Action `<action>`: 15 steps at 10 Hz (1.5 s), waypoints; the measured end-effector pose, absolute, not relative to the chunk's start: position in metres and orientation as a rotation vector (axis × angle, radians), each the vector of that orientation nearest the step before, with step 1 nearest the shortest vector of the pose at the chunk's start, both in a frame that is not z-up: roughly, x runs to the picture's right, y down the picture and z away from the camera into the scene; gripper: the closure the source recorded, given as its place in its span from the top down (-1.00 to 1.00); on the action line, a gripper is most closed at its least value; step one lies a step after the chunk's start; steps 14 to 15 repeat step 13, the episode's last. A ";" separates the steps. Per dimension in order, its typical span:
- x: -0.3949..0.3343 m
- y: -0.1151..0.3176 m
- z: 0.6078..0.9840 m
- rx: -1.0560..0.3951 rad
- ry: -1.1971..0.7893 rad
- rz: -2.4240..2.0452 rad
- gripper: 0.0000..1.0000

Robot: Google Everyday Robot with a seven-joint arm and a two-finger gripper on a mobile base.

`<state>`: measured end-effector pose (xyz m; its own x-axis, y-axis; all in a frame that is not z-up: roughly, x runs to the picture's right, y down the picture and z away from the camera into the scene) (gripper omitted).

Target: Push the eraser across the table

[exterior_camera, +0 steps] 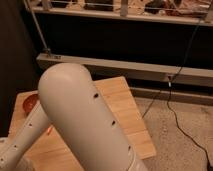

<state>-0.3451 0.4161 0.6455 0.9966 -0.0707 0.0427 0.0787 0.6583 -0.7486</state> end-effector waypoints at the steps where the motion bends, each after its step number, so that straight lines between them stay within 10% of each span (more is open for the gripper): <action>1: -0.343 0.421 0.638 -0.910 -0.010 -0.104 -1.00; 10: -0.354 0.293 0.665 -0.987 -0.047 0.249 -0.96; 13: -0.353 0.293 0.666 -0.987 -0.046 0.251 -0.39; 15: -0.353 0.293 0.666 -0.987 -0.046 0.251 -0.39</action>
